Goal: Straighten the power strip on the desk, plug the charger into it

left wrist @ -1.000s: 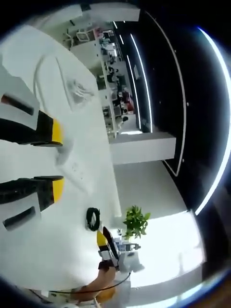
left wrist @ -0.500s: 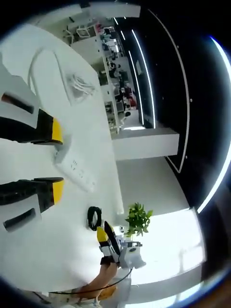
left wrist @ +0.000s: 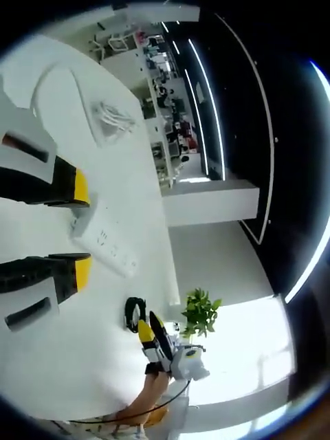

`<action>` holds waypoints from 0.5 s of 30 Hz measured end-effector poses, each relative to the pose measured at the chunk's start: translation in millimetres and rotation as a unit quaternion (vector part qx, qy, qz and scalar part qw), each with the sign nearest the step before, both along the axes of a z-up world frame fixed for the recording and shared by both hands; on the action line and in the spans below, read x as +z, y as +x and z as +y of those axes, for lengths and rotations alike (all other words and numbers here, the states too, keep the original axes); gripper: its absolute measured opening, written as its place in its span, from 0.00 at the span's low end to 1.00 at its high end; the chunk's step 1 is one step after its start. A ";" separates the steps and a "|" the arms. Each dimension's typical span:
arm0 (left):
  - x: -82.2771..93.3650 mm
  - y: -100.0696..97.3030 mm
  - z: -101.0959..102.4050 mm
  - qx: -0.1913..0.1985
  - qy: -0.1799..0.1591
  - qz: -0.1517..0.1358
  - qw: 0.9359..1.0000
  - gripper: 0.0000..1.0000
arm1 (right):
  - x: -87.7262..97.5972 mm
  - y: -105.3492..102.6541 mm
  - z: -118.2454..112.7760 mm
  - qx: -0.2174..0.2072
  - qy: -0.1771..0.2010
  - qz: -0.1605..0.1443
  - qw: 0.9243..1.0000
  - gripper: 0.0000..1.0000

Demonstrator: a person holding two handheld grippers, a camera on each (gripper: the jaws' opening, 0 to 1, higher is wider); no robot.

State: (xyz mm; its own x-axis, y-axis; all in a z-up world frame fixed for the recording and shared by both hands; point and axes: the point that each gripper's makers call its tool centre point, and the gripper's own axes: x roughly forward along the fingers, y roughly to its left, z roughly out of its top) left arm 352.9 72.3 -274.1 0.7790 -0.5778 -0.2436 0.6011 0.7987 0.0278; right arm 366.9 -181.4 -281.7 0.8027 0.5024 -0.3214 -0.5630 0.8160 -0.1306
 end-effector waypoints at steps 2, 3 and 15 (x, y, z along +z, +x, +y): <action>-0.8 2.6 1.2 0.001 -0.002 0.003 1.000 0.26 | -0.5 2.8 -0.1 0.003 -0.001 0.001 1.000 0.36; -1.6 3.9 1.5 0.001 -0.003 0.004 1.000 0.26 | -1.1 4.0 0.1 0.004 -0.001 0.003 1.000 0.36; -11.6 12.6 -0.7 -0.008 0.014 0.023 1.000 0.26 | -5.4 21.8 -1.6 0.012 0.004 0.010 1.000 0.36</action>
State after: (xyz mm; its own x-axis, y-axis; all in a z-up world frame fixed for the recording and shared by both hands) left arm 365.5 71.7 -285.8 0.7569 -0.5829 -0.2955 0.6156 0.7877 0.0229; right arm 388.7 -183.0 -287.1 0.7832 0.5245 -0.3340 -0.5856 0.8028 -0.1124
